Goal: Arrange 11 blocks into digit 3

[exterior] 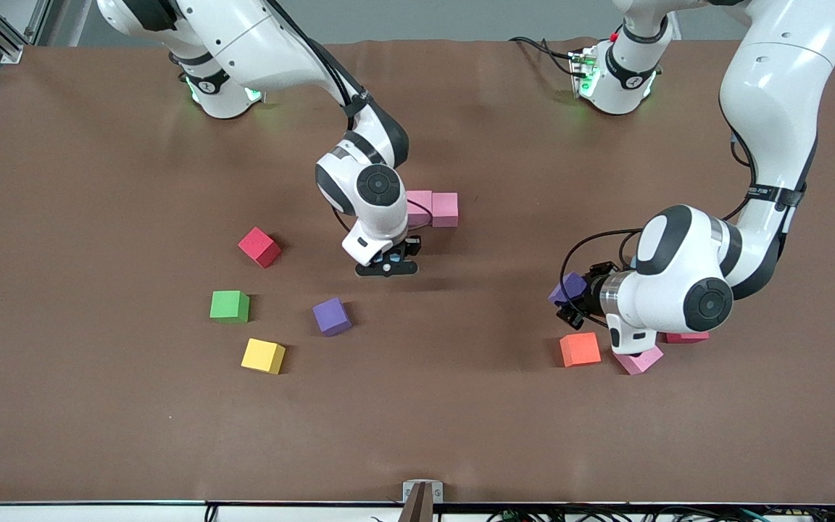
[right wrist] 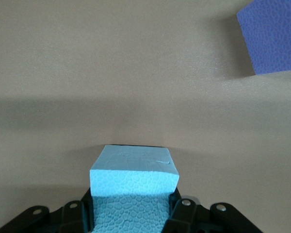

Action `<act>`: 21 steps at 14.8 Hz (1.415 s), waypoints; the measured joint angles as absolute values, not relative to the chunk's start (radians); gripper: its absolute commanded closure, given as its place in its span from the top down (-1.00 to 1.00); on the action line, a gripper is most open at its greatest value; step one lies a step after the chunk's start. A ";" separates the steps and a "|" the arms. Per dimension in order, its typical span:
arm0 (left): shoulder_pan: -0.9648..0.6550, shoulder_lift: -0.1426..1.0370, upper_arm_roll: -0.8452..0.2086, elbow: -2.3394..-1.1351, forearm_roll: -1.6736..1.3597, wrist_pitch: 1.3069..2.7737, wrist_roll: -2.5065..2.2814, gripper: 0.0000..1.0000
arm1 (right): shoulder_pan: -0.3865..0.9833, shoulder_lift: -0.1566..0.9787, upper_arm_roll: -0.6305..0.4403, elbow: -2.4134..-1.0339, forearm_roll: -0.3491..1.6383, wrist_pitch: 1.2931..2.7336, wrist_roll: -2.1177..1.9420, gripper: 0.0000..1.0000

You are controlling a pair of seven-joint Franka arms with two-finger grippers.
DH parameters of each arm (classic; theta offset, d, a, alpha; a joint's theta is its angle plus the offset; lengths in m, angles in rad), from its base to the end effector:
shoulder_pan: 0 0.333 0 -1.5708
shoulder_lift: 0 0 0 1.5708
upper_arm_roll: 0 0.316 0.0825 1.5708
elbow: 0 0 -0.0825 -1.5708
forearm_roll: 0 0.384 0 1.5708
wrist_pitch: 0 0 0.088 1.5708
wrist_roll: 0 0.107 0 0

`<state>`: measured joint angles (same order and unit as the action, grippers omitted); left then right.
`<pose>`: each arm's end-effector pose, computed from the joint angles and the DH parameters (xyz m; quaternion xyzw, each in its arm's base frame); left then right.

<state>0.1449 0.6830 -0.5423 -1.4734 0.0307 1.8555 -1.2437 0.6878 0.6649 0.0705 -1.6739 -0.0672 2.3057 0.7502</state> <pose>0.6543 -0.2040 0.3059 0.8844 0.4280 -0.1837 0.0312 0.4966 0.4616 0.2144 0.9997 0.0198 -0.0094 0.0126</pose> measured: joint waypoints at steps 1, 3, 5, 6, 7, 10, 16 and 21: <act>0.145 0.683 -0.542 -1.473 0.031 1.855 -1.244 -1.00 | 0.688 0.665 0.071 -1.674 -0.068 2.306 0.750 -0.95; 0.145 0.683 -0.542 -1.473 0.031 1.855 -1.244 -1.00 | 0.688 0.665 0.071 -1.674 -0.070 2.306 0.750 -0.95; 0.145 0.683 -0.542 -1.473 0.031 1.855 -1.244 -1.00 | 0.689 0.665 0.071 -1.674 -0.076 2.306 0.750 -0.95; 0.145 0.683 -0.542 -1.473 0.031 1.855 -1.244 -1.00 | 0.690 0.665 0.071 -1.674 -0.081 2.306 0.750 -0.95; 0.145 0.683 -0.542 -1.473 0.031 1.855 -1.244 -1.00 | 0.690 0.665 0.071 -1.674 -0.083 2.306 0.750 -0.95; 0.145 0.683 -0.542 -1.473 0.031 1.855 -1.244 -1.00 | 0.697 0.665 0.072 -1.674 -0.083 2.306 0.749 -0.95; 0.143 0.683 -0.542 -1.473 0.031 1.855 -1.244 -1.00 | 0.707 0.665 0.072 -1.674 -0.083 2.306 0.749 -0.95; 0.144 0.683 -0.542 -1.473 0.031 1.855 -1.244 -1.00 | 0.707 0.665 0.071 -1.674 -0.084 2.306 0.749 -0.95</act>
<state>0.1441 0.6830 -0.5422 -1.4733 0.0308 1.8555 -1.2437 0.7074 0.6653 0.0711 -1.6741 -0.0836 2.3057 0.7492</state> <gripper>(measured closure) 0.396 0.449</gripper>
